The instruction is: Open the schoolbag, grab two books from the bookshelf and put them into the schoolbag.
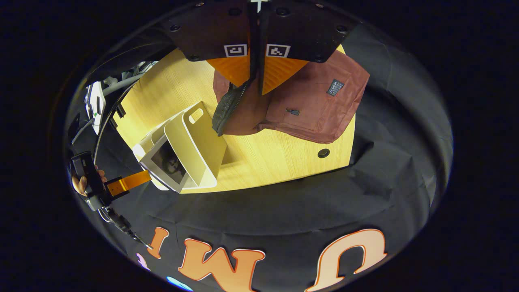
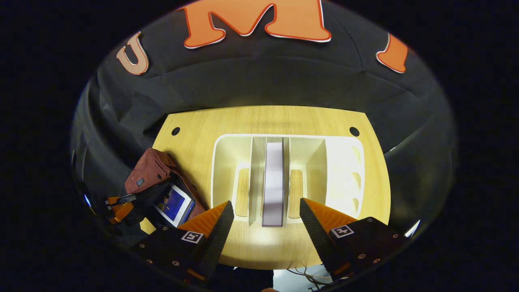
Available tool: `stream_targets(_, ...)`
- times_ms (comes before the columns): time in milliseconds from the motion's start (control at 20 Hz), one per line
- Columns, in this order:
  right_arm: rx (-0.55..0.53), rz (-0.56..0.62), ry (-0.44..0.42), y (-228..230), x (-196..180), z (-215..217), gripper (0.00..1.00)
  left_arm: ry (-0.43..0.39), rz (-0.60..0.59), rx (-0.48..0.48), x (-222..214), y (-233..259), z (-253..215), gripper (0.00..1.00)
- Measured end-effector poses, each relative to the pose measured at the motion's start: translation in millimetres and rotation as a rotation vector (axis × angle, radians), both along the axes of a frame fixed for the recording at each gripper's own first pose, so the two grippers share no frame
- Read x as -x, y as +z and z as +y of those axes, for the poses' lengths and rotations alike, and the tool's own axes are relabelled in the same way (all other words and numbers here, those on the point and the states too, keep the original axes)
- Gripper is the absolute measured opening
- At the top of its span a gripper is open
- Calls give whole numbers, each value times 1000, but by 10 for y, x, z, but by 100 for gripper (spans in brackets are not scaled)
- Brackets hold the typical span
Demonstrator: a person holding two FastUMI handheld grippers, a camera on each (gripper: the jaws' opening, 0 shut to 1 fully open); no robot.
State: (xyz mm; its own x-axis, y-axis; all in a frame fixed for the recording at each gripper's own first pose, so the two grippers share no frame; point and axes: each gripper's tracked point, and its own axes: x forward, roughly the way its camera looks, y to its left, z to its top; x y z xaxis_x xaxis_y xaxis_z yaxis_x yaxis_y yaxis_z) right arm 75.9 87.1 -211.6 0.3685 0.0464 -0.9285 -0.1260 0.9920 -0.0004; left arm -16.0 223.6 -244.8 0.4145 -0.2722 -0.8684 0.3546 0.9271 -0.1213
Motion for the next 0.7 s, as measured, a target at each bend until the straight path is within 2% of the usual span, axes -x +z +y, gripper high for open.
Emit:
stream_targets(150, -9, 76, 32, -268, -122, 39, 98, 28, 10, 3, 19, -17, 12, 3)
stream_targets(350, 43, 140, 38, -613, -294, -66, 87, 52, 27, 3, 31, -73, 18, 3)
stream_targets(550, 89, 197, 36, -811, -407, -164, 74, 66, 40, 0, 27, -86, -9, 3)
stream_targets(700, 116, 229, 42, -935, -411, -181, 59, 66, 41, -3, 30, -101, -21, 3)
